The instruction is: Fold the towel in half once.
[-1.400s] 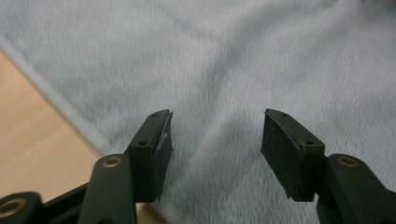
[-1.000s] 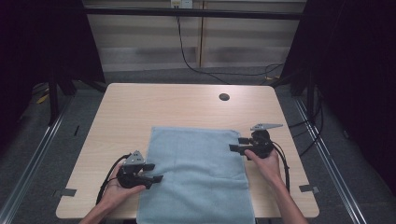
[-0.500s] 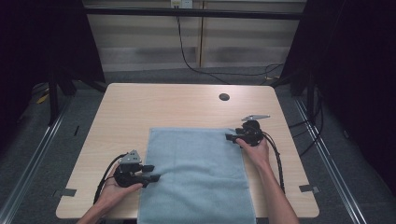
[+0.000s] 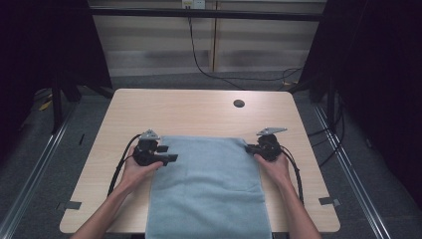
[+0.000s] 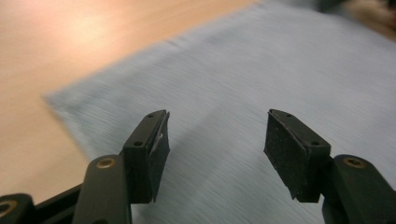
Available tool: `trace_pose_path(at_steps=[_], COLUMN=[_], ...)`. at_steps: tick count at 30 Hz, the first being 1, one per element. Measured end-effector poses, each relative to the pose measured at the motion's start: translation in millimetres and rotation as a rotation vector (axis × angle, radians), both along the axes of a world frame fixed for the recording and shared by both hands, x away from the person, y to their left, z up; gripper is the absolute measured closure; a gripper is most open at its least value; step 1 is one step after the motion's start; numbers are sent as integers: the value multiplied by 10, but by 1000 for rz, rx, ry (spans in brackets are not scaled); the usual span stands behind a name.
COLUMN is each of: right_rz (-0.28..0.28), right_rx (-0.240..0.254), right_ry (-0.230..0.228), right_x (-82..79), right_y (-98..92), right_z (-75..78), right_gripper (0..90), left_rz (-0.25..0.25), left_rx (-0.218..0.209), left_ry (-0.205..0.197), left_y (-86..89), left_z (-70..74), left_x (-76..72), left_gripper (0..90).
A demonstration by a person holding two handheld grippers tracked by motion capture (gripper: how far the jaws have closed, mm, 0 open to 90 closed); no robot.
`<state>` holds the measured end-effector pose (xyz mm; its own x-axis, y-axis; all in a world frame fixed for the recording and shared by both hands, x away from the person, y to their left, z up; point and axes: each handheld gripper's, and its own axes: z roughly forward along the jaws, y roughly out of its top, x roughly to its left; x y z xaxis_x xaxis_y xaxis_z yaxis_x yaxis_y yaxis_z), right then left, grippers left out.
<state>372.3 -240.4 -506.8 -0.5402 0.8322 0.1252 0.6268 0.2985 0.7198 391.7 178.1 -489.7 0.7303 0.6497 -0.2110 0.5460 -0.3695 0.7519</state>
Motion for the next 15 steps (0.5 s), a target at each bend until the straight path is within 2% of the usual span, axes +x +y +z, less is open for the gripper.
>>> trace_pose_path(at_steps=[1,2,3,4,6,9,10,12,13,15], right_rz=[2,1,2,4,0,-1,-4,-8,-6,-6], right_rx=[-2,3,7,5,2,5,21,49,54,54], right_ry=[4,7,4,1,7,4,7,13,14,13], right_x=[-9,-20,-29,-36,-50,-58,-58,-54,-50,-50], right_y=[3,5,8,10,18,17,5,-20,-26,-23], right_z=[2,3,-1,0,6,2,-6,-19,-21,-22], right_gripper=[847,847,846,847,846,845,846,846,846,846], left_rz=[9,26,43,62,69,113,113,102,109,93], left_rx=[4,14,-4,4,9,0,14,13,13,19], left_ry=[5,-8,5,12,10,6,15,-8,-5,-16], left_y=[12,29,55,82,121,184,194,207,196,176], left_z=[-15,-27,-47,-68,-100,-156,-181,-207,-204,-207], left_x=[63,108,157,198,233,260,272,270,268,256], left_gripper=[388,385,382,380,360,363,367,369,374,395])
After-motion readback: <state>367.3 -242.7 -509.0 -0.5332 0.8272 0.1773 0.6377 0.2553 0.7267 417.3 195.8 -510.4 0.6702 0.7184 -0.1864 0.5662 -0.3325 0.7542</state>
